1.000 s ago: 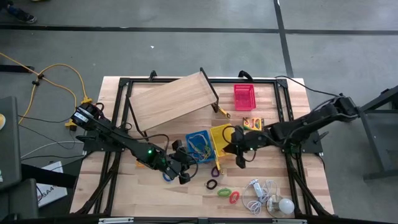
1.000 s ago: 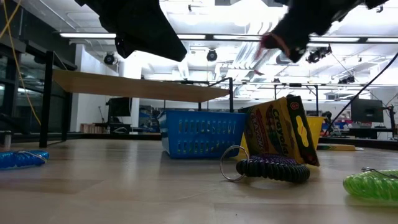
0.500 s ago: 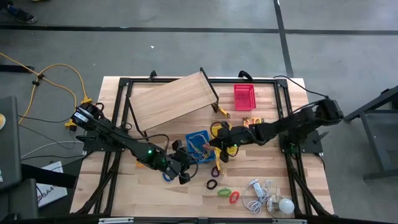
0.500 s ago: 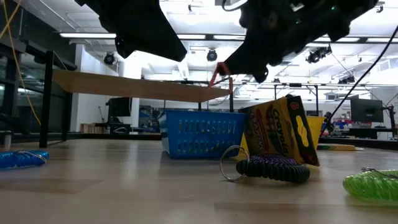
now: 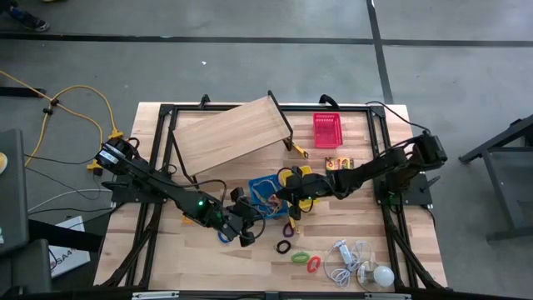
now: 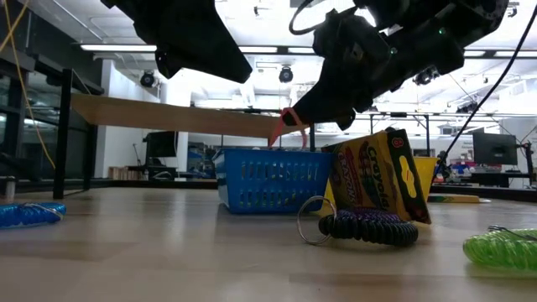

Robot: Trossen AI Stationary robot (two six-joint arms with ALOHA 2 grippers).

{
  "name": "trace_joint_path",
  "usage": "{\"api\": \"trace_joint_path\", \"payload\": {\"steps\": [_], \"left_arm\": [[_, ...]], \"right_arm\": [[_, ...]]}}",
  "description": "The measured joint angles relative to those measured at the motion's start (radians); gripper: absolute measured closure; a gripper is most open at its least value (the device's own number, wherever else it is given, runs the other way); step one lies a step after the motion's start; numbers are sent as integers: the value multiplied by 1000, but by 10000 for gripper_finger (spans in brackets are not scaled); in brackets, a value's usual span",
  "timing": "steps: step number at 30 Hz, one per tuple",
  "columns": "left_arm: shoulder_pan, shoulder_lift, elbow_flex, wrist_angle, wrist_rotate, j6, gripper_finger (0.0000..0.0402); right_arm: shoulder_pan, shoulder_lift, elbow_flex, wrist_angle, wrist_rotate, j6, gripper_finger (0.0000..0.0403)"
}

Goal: Pick & Place Office Desk Supplies
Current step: Put the orange rubber band into the blue bin

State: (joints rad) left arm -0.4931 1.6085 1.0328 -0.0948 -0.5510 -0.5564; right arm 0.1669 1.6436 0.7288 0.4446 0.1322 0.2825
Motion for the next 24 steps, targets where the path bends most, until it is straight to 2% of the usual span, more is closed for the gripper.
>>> {"api": "trace_joint_path", "payload": {"steps": [24], "left_arm": [[0,0,0,2,0,0,357]], "right_arm": [[0,0,0,1,23,-52,400]]}}
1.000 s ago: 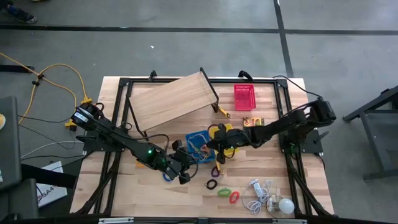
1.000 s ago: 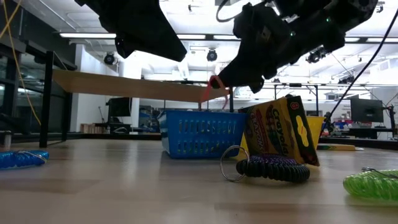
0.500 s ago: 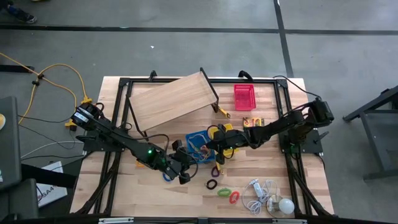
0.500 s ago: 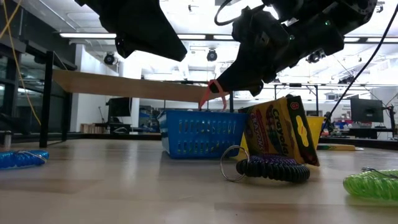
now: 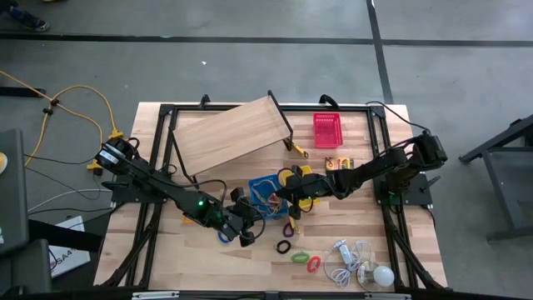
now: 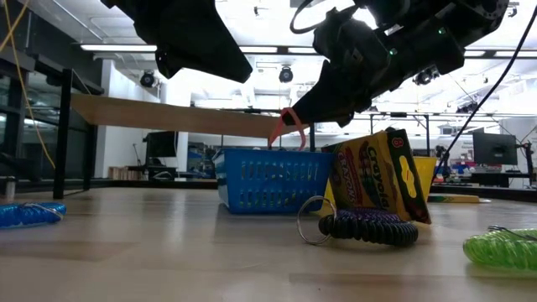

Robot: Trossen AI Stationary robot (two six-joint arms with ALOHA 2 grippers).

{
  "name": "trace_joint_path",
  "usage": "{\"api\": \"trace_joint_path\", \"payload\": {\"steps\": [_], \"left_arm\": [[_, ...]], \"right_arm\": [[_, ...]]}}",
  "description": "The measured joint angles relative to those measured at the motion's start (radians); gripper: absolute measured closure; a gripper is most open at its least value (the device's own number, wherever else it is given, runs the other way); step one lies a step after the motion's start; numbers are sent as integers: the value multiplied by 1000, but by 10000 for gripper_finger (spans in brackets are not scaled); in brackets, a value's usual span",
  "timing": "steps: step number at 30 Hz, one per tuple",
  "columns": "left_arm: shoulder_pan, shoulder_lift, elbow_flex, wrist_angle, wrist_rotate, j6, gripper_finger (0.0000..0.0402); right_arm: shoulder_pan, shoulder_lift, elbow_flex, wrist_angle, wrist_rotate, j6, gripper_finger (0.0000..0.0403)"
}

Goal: Pick & Place Office Desk Supplies
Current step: Put the orange rubber band into the blue bin, then put the top left yellow crayon box into the yellow bin

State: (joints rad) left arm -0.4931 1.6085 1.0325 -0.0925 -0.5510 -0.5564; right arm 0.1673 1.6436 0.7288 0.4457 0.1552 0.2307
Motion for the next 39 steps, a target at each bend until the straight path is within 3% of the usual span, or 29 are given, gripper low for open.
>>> {"api": "trace_joint_path", "payload": {"steps": [12,25,39], "left_arm": [[0,0,0,0,0,0,357],[0,0,0,0,0,0,357],[0,0,0,0,0,0,357]], "right_arm": [[0,0,0,15,-8,-35,396],[0,0,0,46,3,-45,275],[0,0,0,-9,29,-63,271]]}}
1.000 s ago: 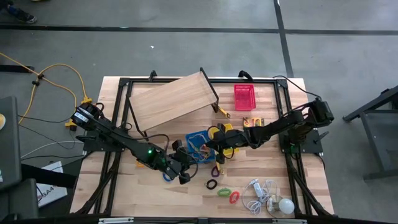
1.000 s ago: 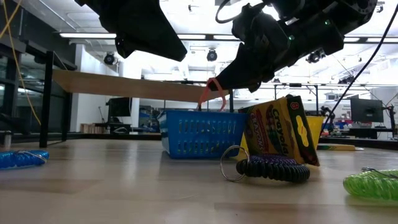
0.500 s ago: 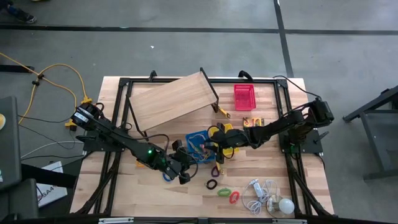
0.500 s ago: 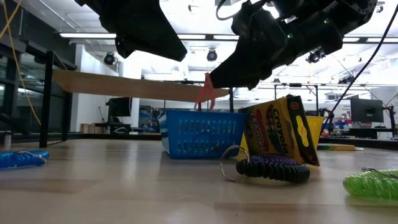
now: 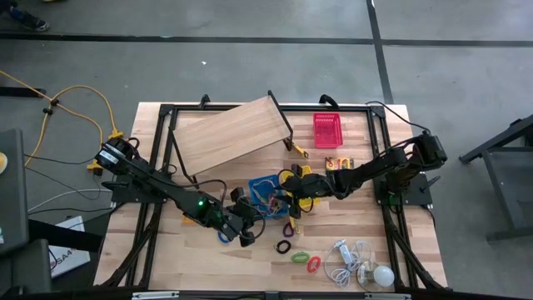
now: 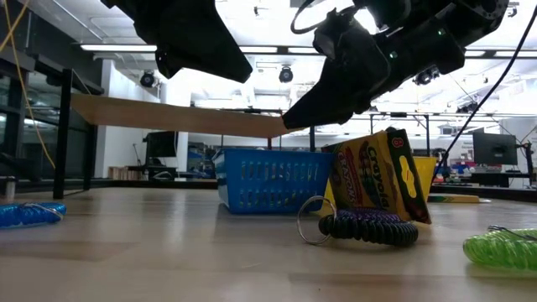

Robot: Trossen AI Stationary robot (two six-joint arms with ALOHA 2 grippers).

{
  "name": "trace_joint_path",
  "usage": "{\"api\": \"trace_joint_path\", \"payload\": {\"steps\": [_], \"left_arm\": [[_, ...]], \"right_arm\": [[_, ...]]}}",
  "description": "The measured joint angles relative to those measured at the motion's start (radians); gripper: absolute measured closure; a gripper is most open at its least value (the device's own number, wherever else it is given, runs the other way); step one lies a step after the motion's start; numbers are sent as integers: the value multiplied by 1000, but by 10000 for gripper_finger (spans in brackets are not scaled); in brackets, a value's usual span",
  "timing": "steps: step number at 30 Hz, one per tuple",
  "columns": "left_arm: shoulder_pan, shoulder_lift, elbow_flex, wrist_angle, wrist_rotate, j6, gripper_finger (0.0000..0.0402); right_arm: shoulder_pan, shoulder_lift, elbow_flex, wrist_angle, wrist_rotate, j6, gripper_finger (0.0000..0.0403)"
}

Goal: Pick & Place Office Desk Supplies
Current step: Put the top left yellow crayon box into the yellow bin

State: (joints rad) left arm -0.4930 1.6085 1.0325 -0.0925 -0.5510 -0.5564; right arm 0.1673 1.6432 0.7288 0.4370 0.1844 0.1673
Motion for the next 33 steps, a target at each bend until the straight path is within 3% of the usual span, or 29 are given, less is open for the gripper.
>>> {"api": "trace_joint_path", "payload": {"steps": [22,33], "left_arm": [[0,0,0,0,0,0,357],[0,0,0,0,0,0,357]], "right_arm": [[0,-2,0,19,0,-5,271],[-11,-89,0,1,-1,-39,271]]}}
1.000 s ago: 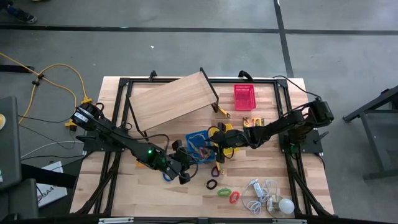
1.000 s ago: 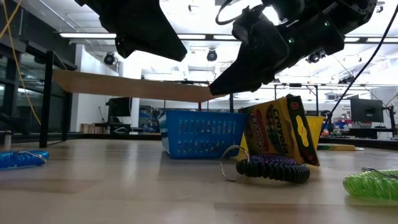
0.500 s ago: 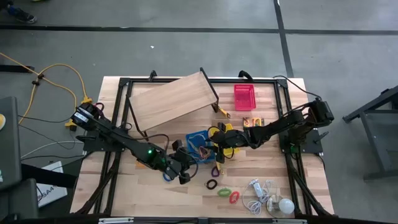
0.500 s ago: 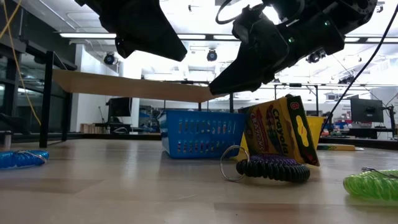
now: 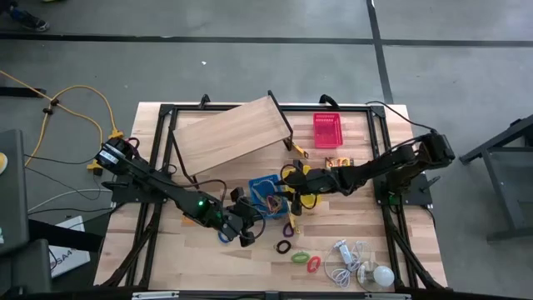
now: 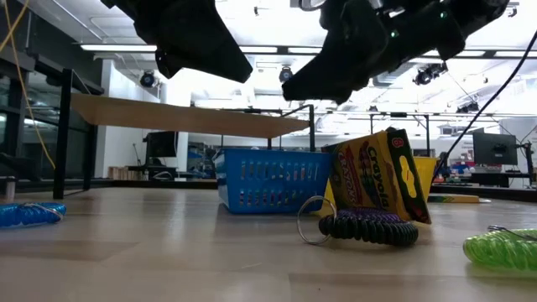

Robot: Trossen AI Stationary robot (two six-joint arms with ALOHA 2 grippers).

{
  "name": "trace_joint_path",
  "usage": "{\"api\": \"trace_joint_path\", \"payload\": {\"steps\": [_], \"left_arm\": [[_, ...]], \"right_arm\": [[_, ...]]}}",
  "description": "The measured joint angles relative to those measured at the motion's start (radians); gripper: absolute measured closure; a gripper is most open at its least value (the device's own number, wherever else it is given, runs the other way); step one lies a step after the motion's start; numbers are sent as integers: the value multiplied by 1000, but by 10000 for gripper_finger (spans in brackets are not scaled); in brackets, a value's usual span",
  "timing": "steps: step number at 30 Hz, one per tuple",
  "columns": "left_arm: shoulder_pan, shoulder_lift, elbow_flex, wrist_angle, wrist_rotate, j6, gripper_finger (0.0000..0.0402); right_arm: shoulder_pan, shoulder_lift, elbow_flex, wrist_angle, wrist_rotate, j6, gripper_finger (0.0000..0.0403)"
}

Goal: Pick & Place Office Desk Supplies
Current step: Put the top left yellow crayon box into the yellow bin

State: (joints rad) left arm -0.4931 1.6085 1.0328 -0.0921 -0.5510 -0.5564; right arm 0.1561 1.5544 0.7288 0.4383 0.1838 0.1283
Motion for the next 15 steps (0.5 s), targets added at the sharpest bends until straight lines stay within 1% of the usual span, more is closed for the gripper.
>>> {"api": "trace_joint_path", "payload": {"steps": [8,15], "left_arm": [[0,0,0,4,0,0,357],[0,0,0,14,0,0,357]], "right_arm": [[0,-79,0,-143,1,-2,271],[1,-90,0,-188,10,-1,271]]}}
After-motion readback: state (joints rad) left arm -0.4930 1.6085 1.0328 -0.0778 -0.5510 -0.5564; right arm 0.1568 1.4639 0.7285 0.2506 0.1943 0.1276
